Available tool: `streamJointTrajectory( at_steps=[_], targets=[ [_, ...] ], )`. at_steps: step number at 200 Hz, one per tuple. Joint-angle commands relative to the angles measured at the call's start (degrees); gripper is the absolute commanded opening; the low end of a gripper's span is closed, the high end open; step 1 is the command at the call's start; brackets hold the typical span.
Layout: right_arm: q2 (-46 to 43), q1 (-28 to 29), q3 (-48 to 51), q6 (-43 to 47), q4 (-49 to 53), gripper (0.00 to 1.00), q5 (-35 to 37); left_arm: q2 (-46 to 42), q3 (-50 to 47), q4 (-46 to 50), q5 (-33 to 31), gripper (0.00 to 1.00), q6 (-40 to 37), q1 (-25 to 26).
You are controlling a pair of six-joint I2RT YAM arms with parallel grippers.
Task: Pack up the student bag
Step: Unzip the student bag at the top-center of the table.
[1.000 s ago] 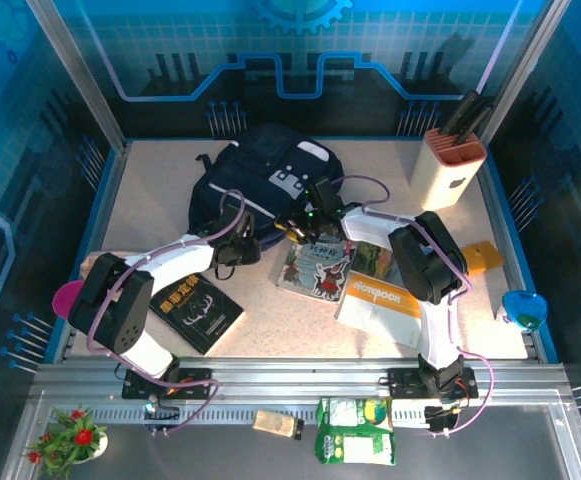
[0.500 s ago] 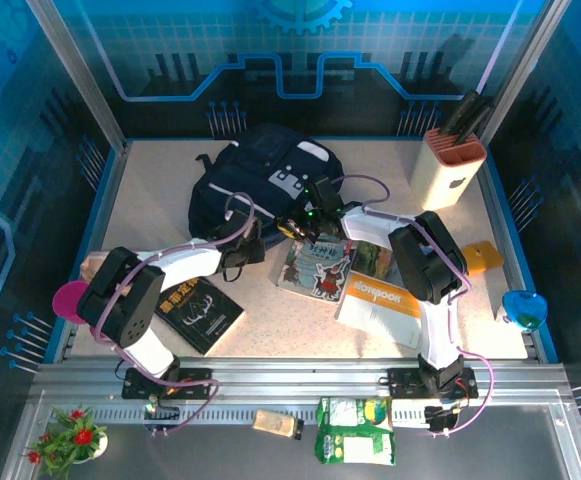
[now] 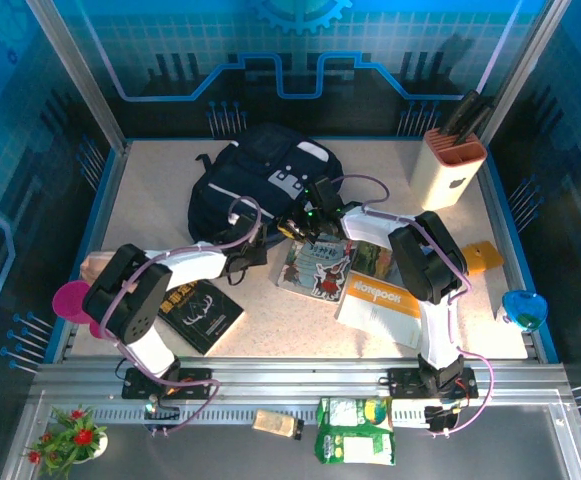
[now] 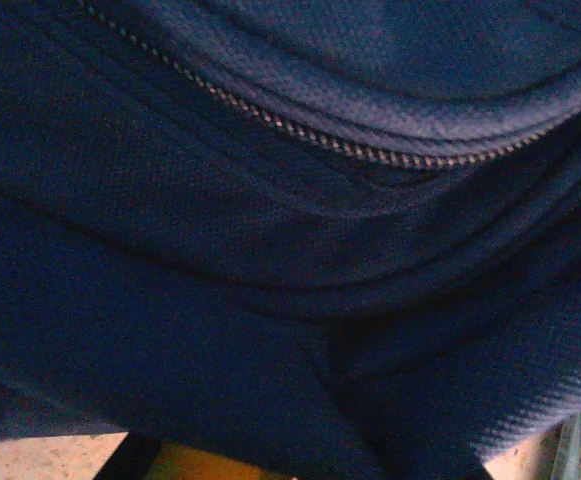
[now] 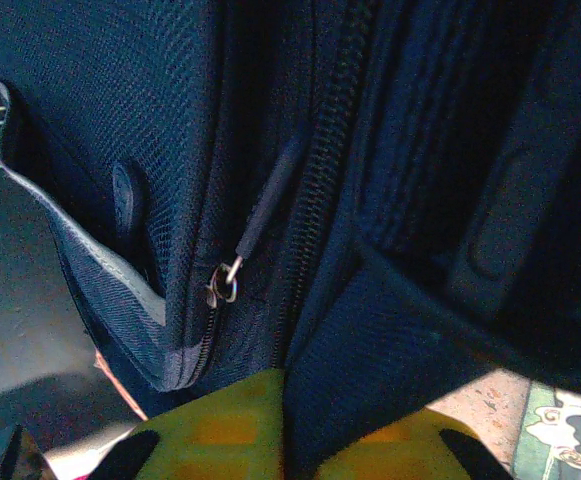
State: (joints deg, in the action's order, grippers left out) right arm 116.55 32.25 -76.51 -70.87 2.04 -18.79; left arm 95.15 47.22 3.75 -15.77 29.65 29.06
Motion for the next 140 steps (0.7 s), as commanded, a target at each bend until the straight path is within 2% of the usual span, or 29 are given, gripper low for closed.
streamJointTrajectory(
  at_steps=[1, 18, 43, 62, 108, 127, 140],
  targets=[
    [-1.9, 0.3, -1.5, 2.8, 1.3, 0.12, 1.3, -3.5, -1.8, 4.0, -3.7, 0.0, -1.6, -0.2],
    [-2.0, -0.3, -1.8, 4.2, 2.4, 0.12, 2.7, -6.0, -2.8, 6.4, -4.0, 0.0, -2.8, -0.6],
    [-2.1, -1.3, -2.2, 6.3, 3.8, 0.12, 5.0, -9.6, -3.5, 11.9, -1.3, 0.0, -4.6, -2.7],
    [-2.0, -2.2, -3.2, 8.1, 5.2, 0.12, 6.6, -11.2, -1.5, 19.2, 2.8, 0.0, -6.1, -4.8],
    [-1.2, -3.3, -7.0, 12.4, 8.0, 0.12, 8.1, -11.1, 5.2, 32.8, 3.3, 0.0, -7.9, -7.0],
    [-1.2, -3.4, -8.7, 13.9, 9.1, 0.12, 8.1, -11.4, 7.9, 35.2, 7.0, 0.0, -8.4, -7.3],
    [-1.4, -3.9, -9.1, 14.9, 9.3, 0.12, 8.4, -11.7, 9.1, 35.3, 12.2, 0.0, -9.3, -7.2]
  ],
)
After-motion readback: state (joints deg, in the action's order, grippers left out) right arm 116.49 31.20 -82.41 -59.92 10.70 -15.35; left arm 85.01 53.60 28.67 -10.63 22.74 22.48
